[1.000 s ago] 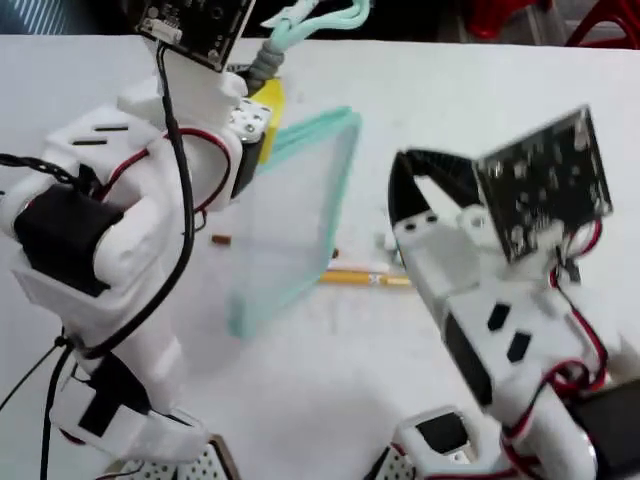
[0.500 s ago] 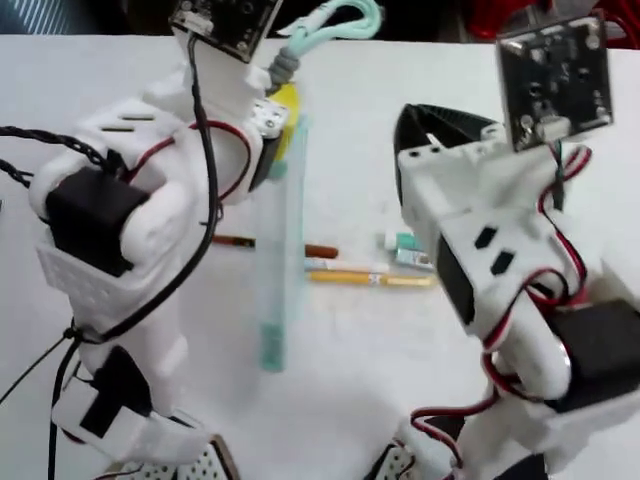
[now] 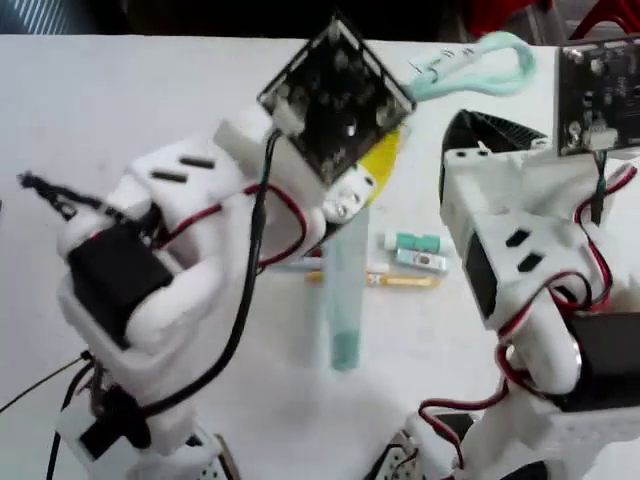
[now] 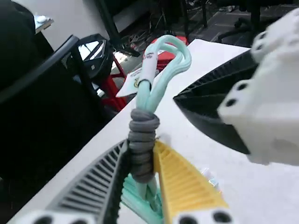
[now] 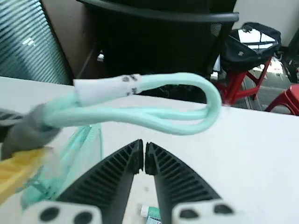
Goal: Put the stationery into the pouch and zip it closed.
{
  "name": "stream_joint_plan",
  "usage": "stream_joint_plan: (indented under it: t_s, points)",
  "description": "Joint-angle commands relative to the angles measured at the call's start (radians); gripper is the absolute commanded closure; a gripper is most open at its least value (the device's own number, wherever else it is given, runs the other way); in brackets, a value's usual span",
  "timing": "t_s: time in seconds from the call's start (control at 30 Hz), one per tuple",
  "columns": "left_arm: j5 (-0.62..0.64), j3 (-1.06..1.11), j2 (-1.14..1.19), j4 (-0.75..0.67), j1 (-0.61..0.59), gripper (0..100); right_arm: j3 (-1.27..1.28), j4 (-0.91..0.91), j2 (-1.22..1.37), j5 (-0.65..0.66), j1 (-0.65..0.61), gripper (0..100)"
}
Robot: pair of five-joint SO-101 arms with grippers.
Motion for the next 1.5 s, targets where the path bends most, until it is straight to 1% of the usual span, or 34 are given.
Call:
stream_joint_plan:
  t_s: [0.0, 0.13, 0.2, 0.27, 0.43, 0.93, 1.13, 1.47]
  points:
    - [-0.044, -0.044, -0.076, -0.015, 0.031, 98, 0.029, -0.021, -0.021, -0.009, 0.039, 98.1]
    - [-0.077, 0.031, -0.076, 0.037, -0.010, 98, 0.035, -0.021, -0.044, -0.011, 0.033, 98.1]
    - [-0.091, 0.071, -0.082, 0.035, -0.033, 98, 0.035, -0.021, -0.061, -0.029, 0.033, 98.1]
    - [-0.092, 0.058, -0.093, 0.034, -0.048, 98, 0.035, -0.021, -0.077, -0.055, 0.038, 98.1]
    - [-0.092, -0.008, -0.122, 0.037, -0.041, 98, 0.037, -0.021, -0.081, -0.063, 0.038, 98.1]
    - [-0.086, -0.008, -0.116, 0.037, -0.041, 98, 0.037, 0.010, -0.090, -0.064, 0.041, 98.1]
    - [-0.092, -0.008, -0.116, 0.041, 0.018, 98, 0.037, 0.008, -0.090, -0.066, 0.038, 98.1]
    - [-0.092, -0.008, -0.116, 0.041, 0.021, 98, 0.037, 0.008, -0.090, -0.063, 0.039, 98.1]
